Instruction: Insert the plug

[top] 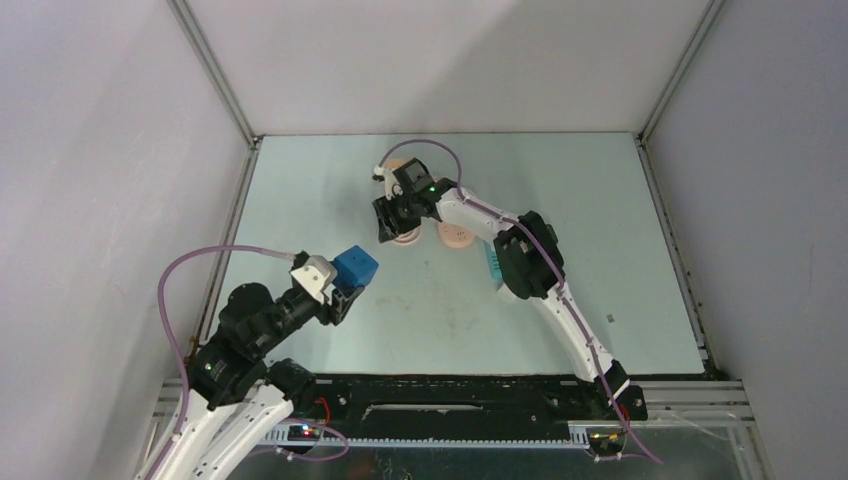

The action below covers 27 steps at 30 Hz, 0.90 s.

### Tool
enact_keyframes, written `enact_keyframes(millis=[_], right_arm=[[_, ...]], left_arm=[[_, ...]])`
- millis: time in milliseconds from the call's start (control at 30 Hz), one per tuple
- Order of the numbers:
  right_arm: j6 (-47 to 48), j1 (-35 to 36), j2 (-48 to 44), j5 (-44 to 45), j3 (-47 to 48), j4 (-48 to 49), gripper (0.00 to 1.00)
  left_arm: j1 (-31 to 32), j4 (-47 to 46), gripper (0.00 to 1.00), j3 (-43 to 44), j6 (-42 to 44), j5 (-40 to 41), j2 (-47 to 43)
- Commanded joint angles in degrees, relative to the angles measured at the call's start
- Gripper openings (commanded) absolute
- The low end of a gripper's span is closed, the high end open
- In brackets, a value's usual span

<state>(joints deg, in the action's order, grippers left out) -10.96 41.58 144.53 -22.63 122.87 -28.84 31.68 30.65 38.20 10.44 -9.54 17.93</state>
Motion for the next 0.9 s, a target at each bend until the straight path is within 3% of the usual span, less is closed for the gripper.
enact_keyframes(millis=[0,467,633,867], right_arm=[[0.4,2.5,-3.5,-3.4,-4.1,-2.1,0.55],[-6.9,18.1,-23.7,-9.5,-41.2,12.1,0.55],[-9.5,20.8,-27.8,-8.2,-43.9,13.6,0.57],[-9.1,17.8,-36.4,-4.0,-45.2,12.9,0.70]], left_arm=[[-0.3,-3.1,0.00,2.1,-1.4,0.6,-0.1],[-0.3,1.4,0.00,12.2,-5.9,2.5,1.7],[-0.3,1.9,0.00,15.6,-9.5,2.6,1.9],[-0.3,6.9,0.00,20.5,-20.5,7.9,6.1]])
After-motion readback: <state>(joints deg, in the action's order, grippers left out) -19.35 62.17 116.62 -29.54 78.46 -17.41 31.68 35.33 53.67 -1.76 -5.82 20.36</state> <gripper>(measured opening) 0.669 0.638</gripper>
